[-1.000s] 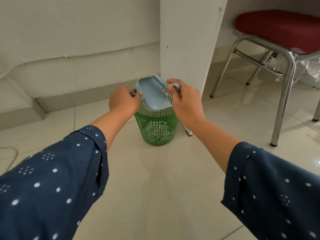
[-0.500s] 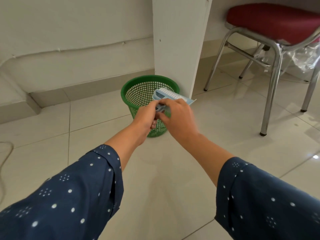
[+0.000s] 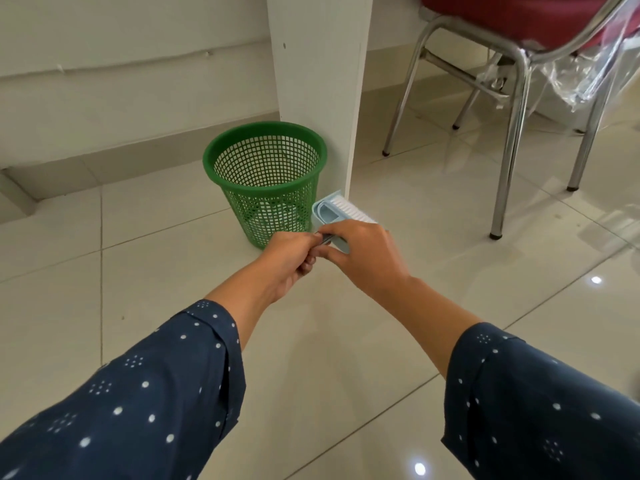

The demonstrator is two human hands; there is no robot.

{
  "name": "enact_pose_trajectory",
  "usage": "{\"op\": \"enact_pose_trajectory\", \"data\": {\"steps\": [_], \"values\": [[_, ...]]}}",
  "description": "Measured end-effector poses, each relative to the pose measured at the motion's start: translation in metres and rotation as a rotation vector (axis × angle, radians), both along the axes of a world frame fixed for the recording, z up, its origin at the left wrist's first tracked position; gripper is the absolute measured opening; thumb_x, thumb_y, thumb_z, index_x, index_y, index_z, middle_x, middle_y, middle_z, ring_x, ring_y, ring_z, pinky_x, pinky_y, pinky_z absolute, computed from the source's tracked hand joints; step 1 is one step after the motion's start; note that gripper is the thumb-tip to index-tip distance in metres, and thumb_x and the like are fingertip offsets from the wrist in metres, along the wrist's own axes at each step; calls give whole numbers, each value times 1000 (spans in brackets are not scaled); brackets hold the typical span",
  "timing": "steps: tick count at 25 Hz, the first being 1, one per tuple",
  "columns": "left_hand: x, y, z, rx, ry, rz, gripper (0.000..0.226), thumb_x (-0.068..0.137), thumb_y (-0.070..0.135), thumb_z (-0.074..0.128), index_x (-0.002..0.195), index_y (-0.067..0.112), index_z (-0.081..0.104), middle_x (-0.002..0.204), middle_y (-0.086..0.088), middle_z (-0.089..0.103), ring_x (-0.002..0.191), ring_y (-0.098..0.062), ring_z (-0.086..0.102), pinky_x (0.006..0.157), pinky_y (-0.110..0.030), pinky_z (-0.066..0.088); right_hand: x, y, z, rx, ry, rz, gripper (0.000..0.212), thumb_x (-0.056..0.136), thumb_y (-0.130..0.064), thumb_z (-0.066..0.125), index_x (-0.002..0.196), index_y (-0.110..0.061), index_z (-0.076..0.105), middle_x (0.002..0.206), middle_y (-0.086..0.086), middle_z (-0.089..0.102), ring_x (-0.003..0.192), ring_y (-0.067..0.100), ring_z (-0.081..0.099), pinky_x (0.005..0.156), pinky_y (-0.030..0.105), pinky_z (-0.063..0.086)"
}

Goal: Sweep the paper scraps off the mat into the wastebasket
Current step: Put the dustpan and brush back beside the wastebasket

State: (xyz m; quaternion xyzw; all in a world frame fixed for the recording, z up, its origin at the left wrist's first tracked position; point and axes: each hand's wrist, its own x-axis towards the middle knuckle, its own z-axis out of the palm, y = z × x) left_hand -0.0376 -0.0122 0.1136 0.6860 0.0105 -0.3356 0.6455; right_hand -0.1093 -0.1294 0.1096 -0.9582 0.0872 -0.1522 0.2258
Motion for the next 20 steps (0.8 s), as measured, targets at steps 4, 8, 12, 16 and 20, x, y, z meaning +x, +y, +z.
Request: {"op": "enact_pose_trajectory", "data": {"steps": [4,8,12,16,20], "values": [[9,5,-34,167,39,-3,15,92,10,57,90,5,70,66,-2,59,51,-7,42,46,-16,37,1,1,-34,39,112,86,43,90,-45,61,126,-23,61,128,-4,61,115,17,58,92,34,50],[30,10,-83,369,13,33,19,93,16,55,90,7,71,72,-5,66,53,-12,42,54,-23,39,8,1,-76,-28,295,34,57,94,-46,53,142,-17,41,147,4,44,132,24,43,108,36,36],[54,19,-130,529,-21,-23,24,91,23,55,86,8,73,86,-10,71,59,-19,46,64,-31,42,18,-2,-110,-57,463,27,62,96,-49,47,148,-19,32,155,8,33,141,27,33,116,38,27],[67,18,-151,791,-425,-134,27,94,26,51,99,8,71,94,-12,68,86,-33,61,67,-31,42,27,-7,-132,-81,500,21,62,97,-50,44,148,-18,31,156,8,31,143,27,30,118,39,24],[62,26,-149,1188,-984,-362,43,93,38,48,128,14,52,124,-9,56,112,-33,51,85,-44,42,27,-10,-143,-118,516,8,62,98,-51,42,149,-18,29,157,8,29,145,26,26,119,40,22]]}}
